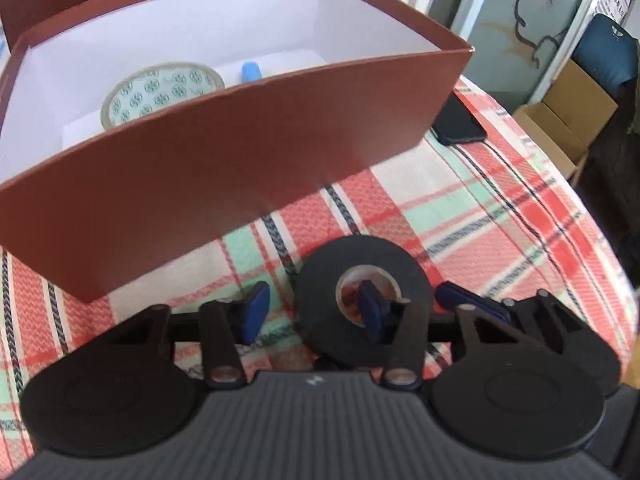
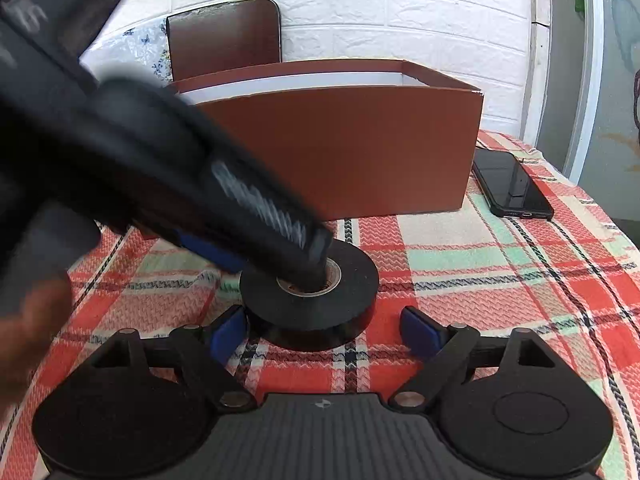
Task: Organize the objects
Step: 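Hand the black tape to the left gripper and release it into the box, then grasp the red electrical tape roll with the right gripper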
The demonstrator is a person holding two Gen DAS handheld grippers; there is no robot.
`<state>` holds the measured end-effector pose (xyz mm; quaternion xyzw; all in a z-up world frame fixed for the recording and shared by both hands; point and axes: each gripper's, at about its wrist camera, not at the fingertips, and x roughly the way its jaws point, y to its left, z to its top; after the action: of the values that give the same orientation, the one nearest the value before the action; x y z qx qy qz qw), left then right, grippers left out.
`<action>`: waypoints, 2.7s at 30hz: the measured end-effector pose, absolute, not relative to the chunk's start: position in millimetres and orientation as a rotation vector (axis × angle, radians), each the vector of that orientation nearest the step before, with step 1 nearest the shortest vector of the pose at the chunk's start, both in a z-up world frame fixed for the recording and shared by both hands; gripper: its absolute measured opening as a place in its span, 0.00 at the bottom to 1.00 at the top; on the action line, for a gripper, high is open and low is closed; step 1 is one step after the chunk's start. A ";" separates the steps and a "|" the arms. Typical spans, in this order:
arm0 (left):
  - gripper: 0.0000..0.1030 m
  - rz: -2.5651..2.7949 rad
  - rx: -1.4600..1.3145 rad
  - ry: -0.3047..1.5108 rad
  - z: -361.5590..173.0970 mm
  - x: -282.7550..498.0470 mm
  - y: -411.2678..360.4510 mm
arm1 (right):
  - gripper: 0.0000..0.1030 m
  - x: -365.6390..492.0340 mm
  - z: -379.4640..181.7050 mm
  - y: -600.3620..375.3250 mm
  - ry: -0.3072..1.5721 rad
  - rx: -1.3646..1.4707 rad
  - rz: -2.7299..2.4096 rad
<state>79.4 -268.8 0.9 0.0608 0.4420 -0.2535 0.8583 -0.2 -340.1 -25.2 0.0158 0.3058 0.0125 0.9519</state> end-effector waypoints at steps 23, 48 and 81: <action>0.32 -0.491 0.210 0.622 91.3 28.7 -214.8 | 0.70 -38.0 26.2 -288.7 0.341 -0.056 0.070; 0.55 -0.291 0.144 0.539 104.2 83.9 -172.7 | 0.79 19.9 51.1 -291.6 0.261 0.072 -0.070; 0.82 0.356 -0.020 0.672 -13.8 115.2 180.6 | 0.83 43.1 -12.3 -90.1 0.647 -0.170 0.360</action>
<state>115.2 180.6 -13.8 -0.0098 0.3282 0.1738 0.9284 43.1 -90.1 -12.3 -0.0831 0.3157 0.1759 0.9287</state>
